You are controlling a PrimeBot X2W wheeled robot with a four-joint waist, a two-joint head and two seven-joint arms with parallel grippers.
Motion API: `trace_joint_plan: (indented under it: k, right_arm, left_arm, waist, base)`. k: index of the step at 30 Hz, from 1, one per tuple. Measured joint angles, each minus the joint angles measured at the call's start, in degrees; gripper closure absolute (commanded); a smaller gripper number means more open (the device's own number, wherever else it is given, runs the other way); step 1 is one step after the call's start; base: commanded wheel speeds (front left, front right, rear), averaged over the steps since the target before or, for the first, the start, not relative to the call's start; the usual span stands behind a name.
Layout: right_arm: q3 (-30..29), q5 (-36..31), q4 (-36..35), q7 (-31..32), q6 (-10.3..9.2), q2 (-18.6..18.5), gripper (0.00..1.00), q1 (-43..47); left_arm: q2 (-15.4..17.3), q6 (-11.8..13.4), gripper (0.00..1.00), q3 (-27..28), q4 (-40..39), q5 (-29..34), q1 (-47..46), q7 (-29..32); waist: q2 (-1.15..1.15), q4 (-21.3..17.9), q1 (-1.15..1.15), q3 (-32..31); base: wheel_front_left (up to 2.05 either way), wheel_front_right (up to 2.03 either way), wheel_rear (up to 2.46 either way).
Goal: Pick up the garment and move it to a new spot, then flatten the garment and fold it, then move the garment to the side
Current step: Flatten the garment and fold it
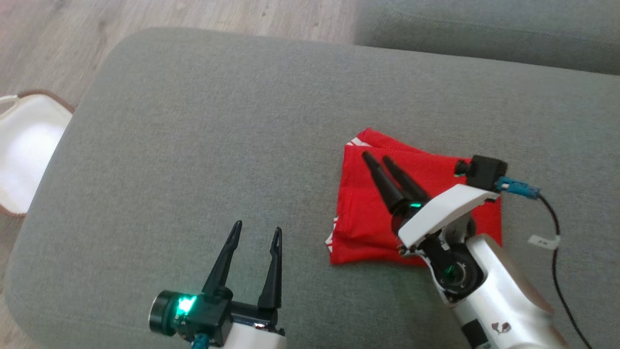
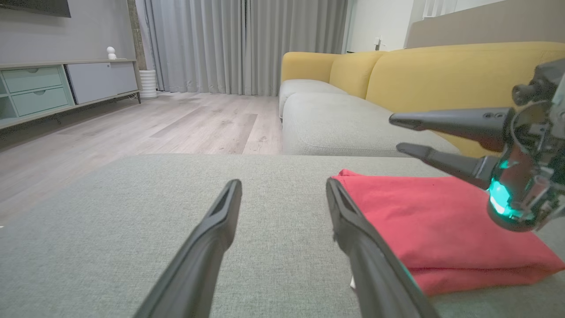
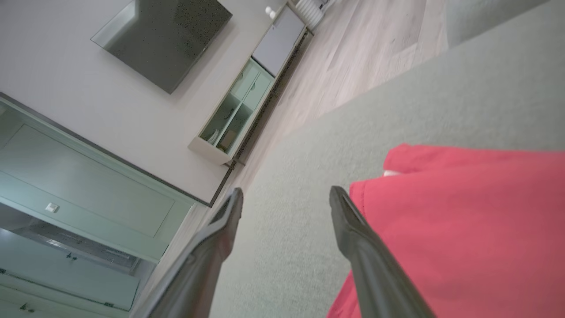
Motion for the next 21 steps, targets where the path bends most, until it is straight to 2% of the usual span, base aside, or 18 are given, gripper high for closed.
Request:
trace_joint_plan:
  k: [4,10,15,21]
  right_arm:
    - [-2.41,-4.93,-2.33,-4.05,0.00,-1.03,0.00,0.12]
    - [-6.58,-15.78,-5.35,-13.41,0.00,-7.50,0.00,3.84]
    - [-11.68,-21.17,-4.74,-19.79,0.00,-8.35,0.00,11.28]
    - [-18.66,-28.41,-4.08,-21.73,0.00,-7.45,0.00,19.57]
  left_arm:
    - [-0.03,0.00,0.00,1.07,0.20,0.00,0.22,0.00]
    - [-0.04,-0.09,0.00,4.09,0.41,-0.60,3.01,0.00]
    - [-0.03,-0.54,0.00,6.26,0.34,-0.62,5.27,0.01]
    - [-0.01,-1.10,0.00,8.60,0.41,-1.30,6.86,0.00]
  waist:
    - [0.00,-1.29,0.00,-1.55]
    - [0.00,-3.93,0.00,-5.00]
    - [0.00,-7.01,0.00,-7.49]
    - [0.00,-9.74,-0.01,-10.37]
  base:
    - [0.00,0.00,0.00]
    - [0.00,0.00,0.00]
    - [0.00,0.00,0.00]
    - [0.00,0.00,0.00]
